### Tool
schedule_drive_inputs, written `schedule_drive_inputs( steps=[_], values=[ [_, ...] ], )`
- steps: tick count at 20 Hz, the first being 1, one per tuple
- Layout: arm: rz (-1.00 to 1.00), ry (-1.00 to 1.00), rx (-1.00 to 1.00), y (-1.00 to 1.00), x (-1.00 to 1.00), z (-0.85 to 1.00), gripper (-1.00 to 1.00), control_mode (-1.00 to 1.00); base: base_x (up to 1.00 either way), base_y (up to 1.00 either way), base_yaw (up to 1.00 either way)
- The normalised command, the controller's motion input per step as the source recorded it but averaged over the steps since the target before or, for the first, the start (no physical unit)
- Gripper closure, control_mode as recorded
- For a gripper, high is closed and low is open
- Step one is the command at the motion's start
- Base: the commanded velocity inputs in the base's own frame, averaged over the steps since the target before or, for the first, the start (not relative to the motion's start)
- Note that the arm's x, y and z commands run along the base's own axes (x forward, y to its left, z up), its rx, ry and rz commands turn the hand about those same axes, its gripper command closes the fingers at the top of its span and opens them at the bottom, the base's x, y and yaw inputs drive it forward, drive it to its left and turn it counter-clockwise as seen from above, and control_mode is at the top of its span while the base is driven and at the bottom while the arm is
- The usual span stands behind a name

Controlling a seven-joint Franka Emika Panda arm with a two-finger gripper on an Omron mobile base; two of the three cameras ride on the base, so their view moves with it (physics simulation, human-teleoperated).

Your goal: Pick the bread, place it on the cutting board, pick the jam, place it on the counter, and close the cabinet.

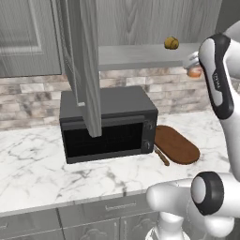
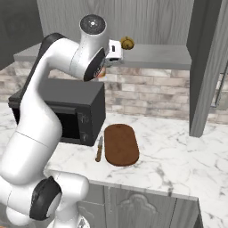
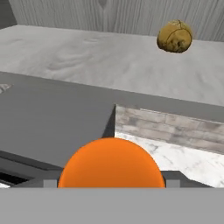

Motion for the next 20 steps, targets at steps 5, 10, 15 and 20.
schedule_drive_inputs(
  steps=[5, 10, 15, 20],
  values=[
    [0.07, 0.00, 0.00, -0.45, -0.43, -0.20, 1.00, -1.00, 0.00, 0.00, 0.00],
    [0.04, 0.00, 0.00, -0.41, -0.35, -0.23, 1.00, -1.00, 0.00, 0.00, 0.00],
    [0.01, 0.00, 0.00, -0.45, -0.19, -0.27, 1.00, -1.00, 0.00, 0.00, 0.00],
    [0.00, 0.00, 0.00, -0.49, -0.02, -0.30, 1.00, -1.00, 0.00, 0.00, 0.00]
  ],
)
